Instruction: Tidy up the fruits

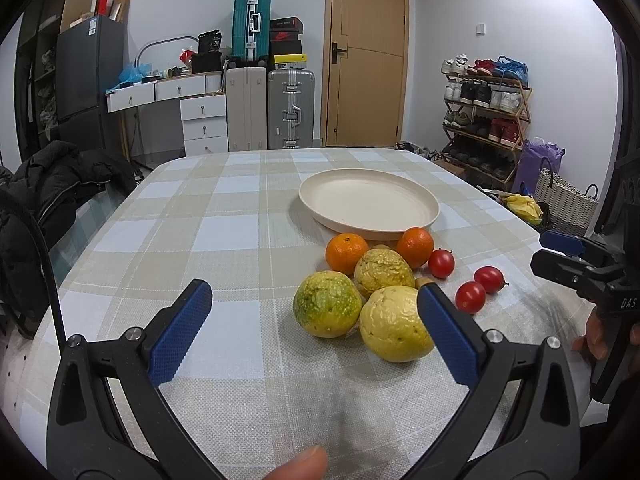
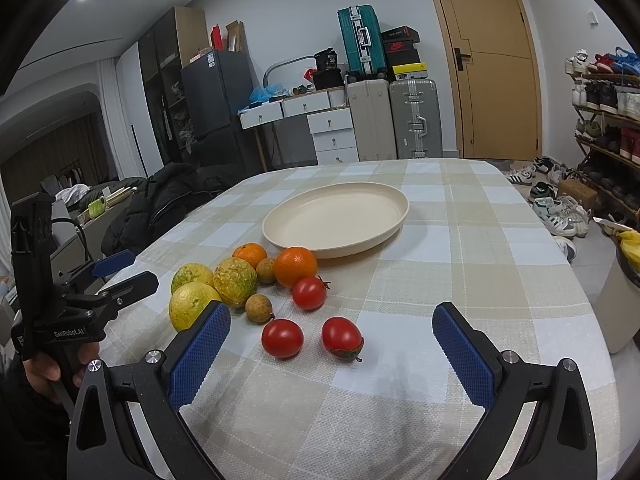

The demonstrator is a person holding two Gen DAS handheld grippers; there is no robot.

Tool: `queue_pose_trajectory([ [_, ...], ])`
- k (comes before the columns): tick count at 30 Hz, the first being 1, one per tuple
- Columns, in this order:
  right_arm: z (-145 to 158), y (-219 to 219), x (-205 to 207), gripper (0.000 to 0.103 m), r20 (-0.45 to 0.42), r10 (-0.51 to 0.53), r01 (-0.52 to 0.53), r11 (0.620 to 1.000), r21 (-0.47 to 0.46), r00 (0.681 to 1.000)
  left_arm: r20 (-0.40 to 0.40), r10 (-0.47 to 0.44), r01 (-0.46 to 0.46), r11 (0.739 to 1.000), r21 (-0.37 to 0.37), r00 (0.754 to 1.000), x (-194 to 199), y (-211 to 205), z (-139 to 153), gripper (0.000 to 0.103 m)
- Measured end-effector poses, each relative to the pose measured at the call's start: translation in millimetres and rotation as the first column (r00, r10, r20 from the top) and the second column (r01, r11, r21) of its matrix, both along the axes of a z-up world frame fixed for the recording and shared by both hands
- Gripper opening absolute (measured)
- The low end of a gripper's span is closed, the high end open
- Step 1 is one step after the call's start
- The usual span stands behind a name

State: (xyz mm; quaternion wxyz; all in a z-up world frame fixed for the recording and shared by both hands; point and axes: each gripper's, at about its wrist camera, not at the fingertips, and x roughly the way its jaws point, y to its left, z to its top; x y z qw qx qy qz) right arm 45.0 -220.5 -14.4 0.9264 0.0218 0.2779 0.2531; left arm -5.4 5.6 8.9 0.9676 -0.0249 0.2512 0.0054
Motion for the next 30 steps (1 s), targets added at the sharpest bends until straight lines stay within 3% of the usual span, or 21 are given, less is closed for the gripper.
queue_pose_trajectory([
  [13,1.1,6.4,1.3,0.103,-0.014,0.001,-0.001,0.999,-0.05,1.0,-0.005,0.006,-0.006,0.999,-0.034,1.0,2.1,6.9,-3.9,0.102],
  [20,-3.6,13.3,15.2,0.103,-0.083,0.003,-0.01,0.996,-0.094,0.997,-0.088,0.004,-0.011,0.997,-0.077,0.996,21.1,16.2,-8.0,0.102],
  [24,-9.2,15.2,23.7,0.103,-0.122,-0.015,0.0,0.992,-0.123,0.992,-0.098,0.024,-0.03,0.998,-0.061,0.995,27.2,19.5,-9.3,0.102],
  [30,-19.3,9.1,37.9,0.103,-0.196,-0.085,0.052,0.985,-0.166,0.977,-0.173,0.026,-0.031,0.999,-0.023,0.985,43.7,17.4,-16.4,0.102],
])
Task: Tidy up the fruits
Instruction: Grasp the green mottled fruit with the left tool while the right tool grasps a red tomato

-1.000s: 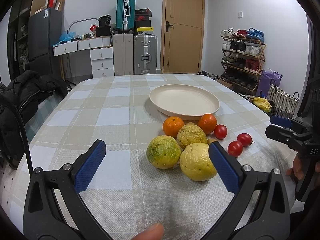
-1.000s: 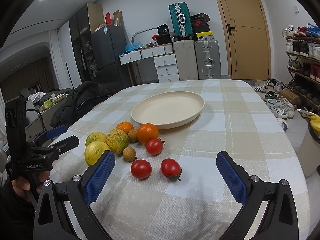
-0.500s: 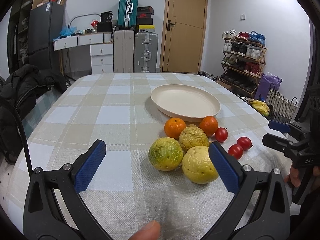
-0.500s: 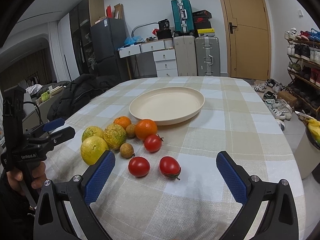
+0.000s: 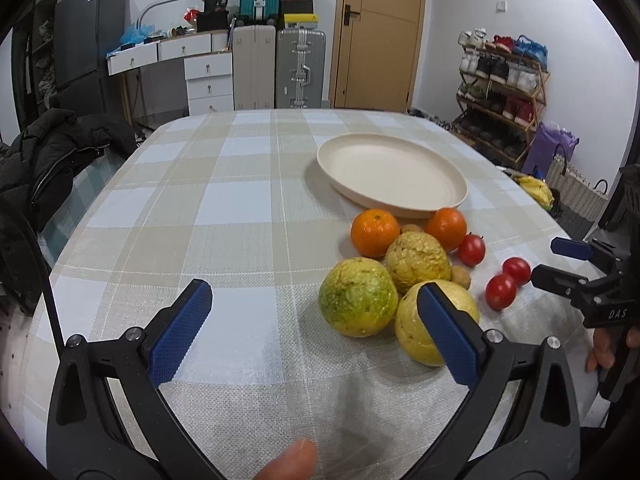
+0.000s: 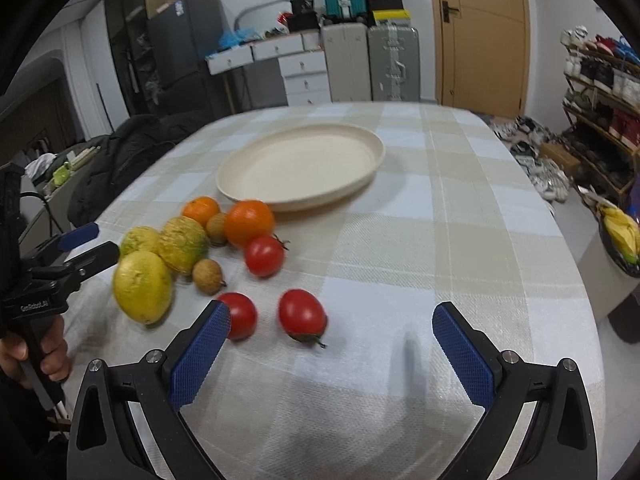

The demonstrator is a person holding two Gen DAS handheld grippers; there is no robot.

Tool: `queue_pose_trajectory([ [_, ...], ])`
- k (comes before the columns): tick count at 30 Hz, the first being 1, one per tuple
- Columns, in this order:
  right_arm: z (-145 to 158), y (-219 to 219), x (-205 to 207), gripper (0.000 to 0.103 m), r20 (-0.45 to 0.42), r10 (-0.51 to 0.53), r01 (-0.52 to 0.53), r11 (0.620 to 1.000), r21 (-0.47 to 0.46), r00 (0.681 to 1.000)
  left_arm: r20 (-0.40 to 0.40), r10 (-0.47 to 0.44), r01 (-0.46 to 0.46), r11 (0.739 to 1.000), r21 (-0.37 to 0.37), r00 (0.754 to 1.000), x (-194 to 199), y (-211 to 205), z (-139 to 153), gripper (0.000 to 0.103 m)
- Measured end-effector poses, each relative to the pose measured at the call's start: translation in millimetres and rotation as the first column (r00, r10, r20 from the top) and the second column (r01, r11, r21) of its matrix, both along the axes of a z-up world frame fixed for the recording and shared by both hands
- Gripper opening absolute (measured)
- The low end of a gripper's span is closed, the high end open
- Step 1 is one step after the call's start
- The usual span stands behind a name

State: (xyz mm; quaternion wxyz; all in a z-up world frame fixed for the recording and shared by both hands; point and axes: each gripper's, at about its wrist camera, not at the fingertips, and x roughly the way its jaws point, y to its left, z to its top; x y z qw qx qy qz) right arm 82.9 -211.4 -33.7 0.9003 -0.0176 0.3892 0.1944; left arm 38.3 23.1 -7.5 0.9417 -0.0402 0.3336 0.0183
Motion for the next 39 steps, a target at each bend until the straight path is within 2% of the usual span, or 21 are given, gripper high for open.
queue_pose_trajectory([
  [10,-9.5,-1.7,10.2,0.1,-0.088,-0.014,0.012,0.999,-0.03,0.996,-0.073,0.02,-0.022,0.999,-0.033,0.997,18.2,17.1,-11.6,0.102],
  [13,-14.4,2.3,14.0,0.087,-0.105,-0.002,-0.003,0.999,-0.047,0.994,-0.091,0.012,-0.013,1.0,-0.015,0.996,20.3,14.6,-13.9,0.102],
  [20,-15.8,13.7,11.3,0.078,-0.097,0.032,-0.041,0.995,-0.091,0.995,-0.108,-0.01,0.01,1.0,-0.002,0.994,26.2,9.7,-16.9,0.101],
  [25,-14.5,18.0,9.6,0.065,-0.087,0.053,-0.062,0.993,-0.101,0.995,-0.113,-0.028,0.025,0.999,-0.026,0.993,28.5,11.8,-17.8,0.097],
  [33,-12.7,20.9,6.7,0.041,-0.082,0.084,-0.09,0.993,-0.082,0.993,-0.11,-0.086,0.075,0.992,-0.099,0.99,29.1,12.3,-18.0,0.079],
  [35,-12.6,22.6,4.8,0.04,-0.079,0.092,-0.099,0.992,-0.084,0.993,-0.11,-0.1,0.087,0.988,-0.125,0.989,30.7,12.2,-18.2,0.074],
  [39,-12.8,24.8,2.8,0.036,-0.074,0.106,-0.112,0.99,-0.085,0.992,-0.11,-0.139,0.116,0.974,-0.197,0.984,34.7,11.8,-19.4,0.055],
])
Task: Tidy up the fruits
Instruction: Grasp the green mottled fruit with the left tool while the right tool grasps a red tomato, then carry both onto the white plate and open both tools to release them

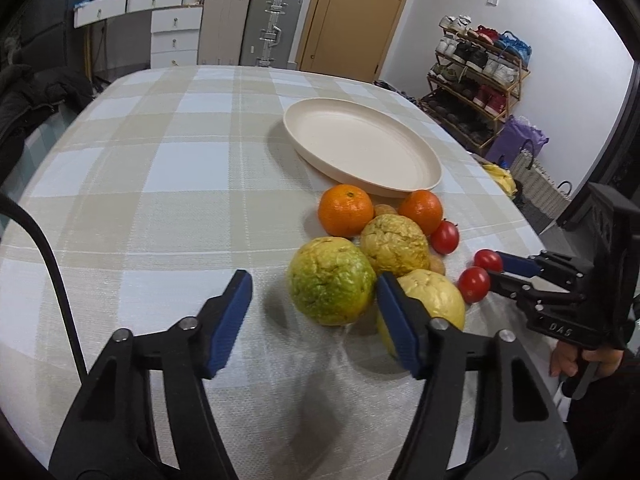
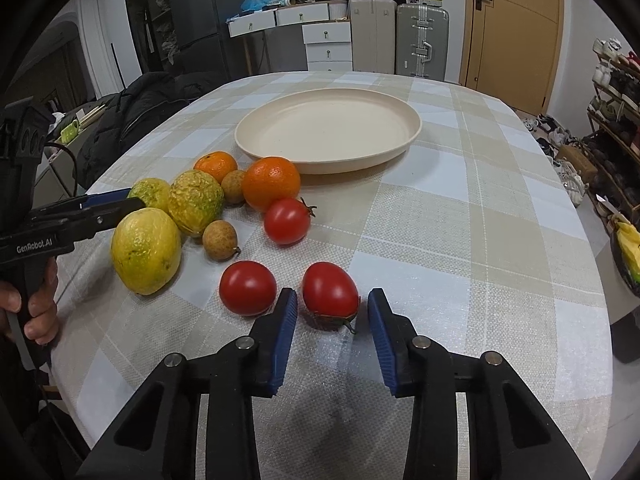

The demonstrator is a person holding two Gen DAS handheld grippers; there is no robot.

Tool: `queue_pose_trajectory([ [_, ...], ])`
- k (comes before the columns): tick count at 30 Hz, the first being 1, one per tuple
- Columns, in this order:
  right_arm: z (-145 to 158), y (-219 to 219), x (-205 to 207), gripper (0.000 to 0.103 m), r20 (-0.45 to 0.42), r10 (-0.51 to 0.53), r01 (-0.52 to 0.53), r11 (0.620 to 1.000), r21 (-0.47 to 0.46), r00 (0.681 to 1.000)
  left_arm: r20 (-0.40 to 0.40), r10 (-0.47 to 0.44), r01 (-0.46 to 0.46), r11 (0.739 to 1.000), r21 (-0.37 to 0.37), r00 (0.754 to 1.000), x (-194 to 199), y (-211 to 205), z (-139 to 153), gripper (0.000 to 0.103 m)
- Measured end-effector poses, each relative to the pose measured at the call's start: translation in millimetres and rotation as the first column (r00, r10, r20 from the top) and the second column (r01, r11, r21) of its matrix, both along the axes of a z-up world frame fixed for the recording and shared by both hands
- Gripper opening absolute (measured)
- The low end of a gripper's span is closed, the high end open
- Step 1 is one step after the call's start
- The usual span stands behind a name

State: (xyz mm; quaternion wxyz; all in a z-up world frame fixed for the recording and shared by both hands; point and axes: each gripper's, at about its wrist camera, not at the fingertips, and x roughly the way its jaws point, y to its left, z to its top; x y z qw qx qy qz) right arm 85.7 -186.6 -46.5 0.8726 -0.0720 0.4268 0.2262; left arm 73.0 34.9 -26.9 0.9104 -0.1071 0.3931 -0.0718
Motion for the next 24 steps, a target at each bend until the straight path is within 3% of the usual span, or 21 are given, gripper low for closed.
queue_pose_trajectory([
  [2,-0.2,-0.1,-0.8,0.035,0.001,0.003,-0.003,1.0,0.004,1.0,-0.002,-0.024,0.024,1.0,-0.011,1.0,1.7,-1.7,0.1,0.044],
  [8,-0.2,-2.3,-1.9,0.029,0.002,0.007,-0.007,1.0,0.018,1.0,-0.001,-0.027,0.027,1.0,0.006,1.0,-3.6,-1.6,0.4,0.044],
  [13,-0.3,-3.7,-2.8,0.029,0.002,0.009,-0.009,1.0,0.025,1.0,0.017,0.011,-0.013,0.993,0.118,1.0,-12.6,-2.8,3.0,0.044],
  [18,-0.6,-3.6,-2.5,0.029,0.002,0.01,-0.01,1.0,0.025,1.0,0.01,0.006,-0.008,0.983,0.186,1.0,-11.8,-11.4,0.1,0.046],
  [24,-0.8,-3.1,-3.4,0.029,0.007,0.011,-0.011,1.0,0.021,1.0,-0.026,0.011,-0.007,0.989,0.15,1.0,-6.5,-6.7,-6.5,0.046],
])
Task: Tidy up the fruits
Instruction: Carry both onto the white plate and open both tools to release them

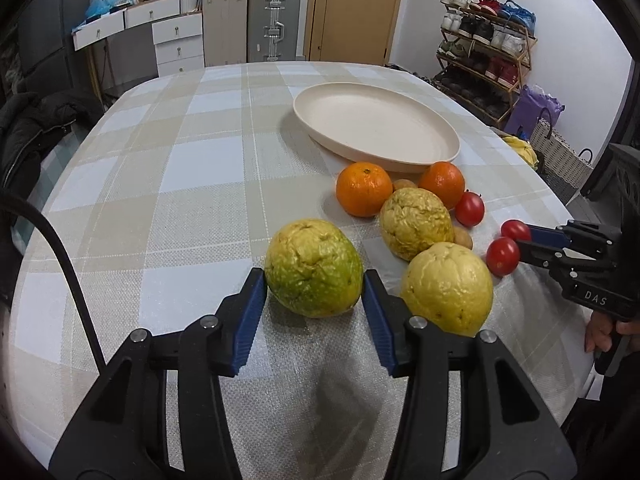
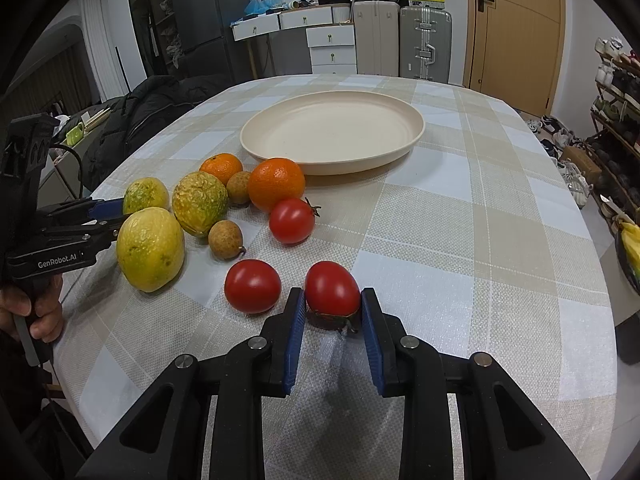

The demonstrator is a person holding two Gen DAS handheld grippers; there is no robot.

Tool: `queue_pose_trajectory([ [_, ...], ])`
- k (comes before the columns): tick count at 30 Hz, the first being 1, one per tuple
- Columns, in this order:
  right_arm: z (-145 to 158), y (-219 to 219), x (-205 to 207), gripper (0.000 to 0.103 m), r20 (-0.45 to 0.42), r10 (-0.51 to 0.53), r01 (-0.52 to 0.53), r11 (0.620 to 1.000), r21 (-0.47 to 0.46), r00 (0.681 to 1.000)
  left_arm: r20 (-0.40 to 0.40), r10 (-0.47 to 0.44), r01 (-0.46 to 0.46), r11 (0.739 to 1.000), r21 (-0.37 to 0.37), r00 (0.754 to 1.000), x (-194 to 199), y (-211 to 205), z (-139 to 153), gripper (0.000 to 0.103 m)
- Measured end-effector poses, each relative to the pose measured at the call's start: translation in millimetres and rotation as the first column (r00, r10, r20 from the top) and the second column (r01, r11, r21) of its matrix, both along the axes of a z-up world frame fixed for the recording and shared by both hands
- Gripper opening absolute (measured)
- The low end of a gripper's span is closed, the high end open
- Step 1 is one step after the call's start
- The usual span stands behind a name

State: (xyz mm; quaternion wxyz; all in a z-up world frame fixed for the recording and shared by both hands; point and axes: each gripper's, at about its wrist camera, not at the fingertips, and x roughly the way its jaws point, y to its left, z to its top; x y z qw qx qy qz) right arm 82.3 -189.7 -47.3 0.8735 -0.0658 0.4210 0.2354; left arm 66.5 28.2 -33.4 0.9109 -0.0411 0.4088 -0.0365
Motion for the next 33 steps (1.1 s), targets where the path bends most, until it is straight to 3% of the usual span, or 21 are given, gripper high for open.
queue_pose_trajectory([
  [8,0.6,-0.6,-1.6,0.028,0.009,-0.002,0.002,1.0,0.004,1.0,0.049,-0.004,0.005,1.0,-0.002,0.999,-5.9,-1.6,8.4,0.045],
  [21,17.8,-2.0,-5.6,0.028,0.084,-0.017,0.012,0.998,0.061,0.996,0.191,0.022,-0.016,0.999,-0.032,0.981,-21.6,-2.6,40.7,0.045],
  [28,40.5,1.3,-1.1,0.028,0.154,-0.031,0.012,0.993,0.118,0.988,0.221,0.008,-0.002,1.0,-0.028,0.975,-15.6,-15.4,52.2,0.045],
  [33,51.1,4.7,10.1,0.028,0.155,-0.04,0.015,0.987,0.162,0.987,0.229,-0.002,0.009,1.0,-0.029,0.973,-8.0,-23.8,57.6,0.045],
])
